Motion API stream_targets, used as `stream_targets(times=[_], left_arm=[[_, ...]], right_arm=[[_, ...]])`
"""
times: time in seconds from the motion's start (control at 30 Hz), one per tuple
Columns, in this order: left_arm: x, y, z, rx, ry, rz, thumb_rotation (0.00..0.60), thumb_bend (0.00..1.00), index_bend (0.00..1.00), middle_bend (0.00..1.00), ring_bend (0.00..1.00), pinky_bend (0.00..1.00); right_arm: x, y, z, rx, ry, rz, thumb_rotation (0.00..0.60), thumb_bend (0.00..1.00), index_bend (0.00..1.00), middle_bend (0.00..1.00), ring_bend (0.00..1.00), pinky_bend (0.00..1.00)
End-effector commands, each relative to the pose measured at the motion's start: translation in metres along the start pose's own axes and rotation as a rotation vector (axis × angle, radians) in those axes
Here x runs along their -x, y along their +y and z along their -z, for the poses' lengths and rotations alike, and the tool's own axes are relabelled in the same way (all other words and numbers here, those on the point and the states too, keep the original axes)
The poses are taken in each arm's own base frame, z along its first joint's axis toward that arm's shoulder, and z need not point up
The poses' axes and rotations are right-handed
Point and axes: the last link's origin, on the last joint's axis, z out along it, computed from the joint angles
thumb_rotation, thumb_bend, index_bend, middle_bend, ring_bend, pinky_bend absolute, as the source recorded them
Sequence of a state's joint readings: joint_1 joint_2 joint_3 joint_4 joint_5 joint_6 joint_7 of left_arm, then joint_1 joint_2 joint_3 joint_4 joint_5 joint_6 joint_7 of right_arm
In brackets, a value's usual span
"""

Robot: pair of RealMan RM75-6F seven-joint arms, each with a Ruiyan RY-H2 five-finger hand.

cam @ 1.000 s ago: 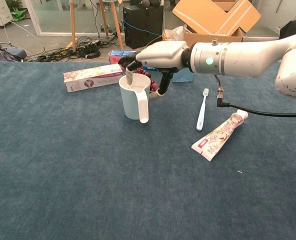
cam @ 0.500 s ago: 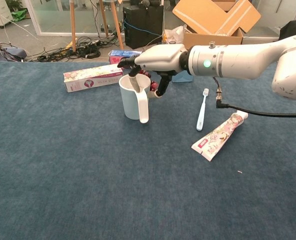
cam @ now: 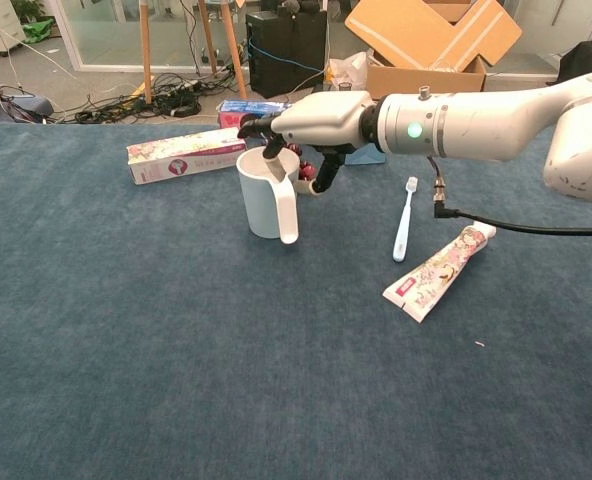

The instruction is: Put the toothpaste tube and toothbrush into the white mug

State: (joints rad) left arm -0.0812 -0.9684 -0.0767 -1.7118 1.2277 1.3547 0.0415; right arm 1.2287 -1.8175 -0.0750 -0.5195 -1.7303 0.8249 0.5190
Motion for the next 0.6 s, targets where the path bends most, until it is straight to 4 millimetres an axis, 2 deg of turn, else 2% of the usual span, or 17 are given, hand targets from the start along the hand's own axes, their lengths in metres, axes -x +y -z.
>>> stream_targets(times=[0.03, 0.6], left_arm=[[0.0, 0.0, 0.0, 0.001, 0.0, 0.0, 0.6, 0.07, 0.32, 0.15, 0.09, 0.07], [0.001, 0.006, 0.004, 0.019, 0.004, -0.01, 0.6, 0.07, 0.32, 0.15, 0.09, 0.07]], right_arm=[[0.001, 0.0, 0.001, 0.001, 0.0, 0.003, 0.6, 0.36, 0.58, 0.0, 0.0, 0.12], [0.003, 0.002, 0.012, 0.011, 0.037, 0.034, 0.6, 0.35, 0.63, 0.0, 0.0, 0.12]])
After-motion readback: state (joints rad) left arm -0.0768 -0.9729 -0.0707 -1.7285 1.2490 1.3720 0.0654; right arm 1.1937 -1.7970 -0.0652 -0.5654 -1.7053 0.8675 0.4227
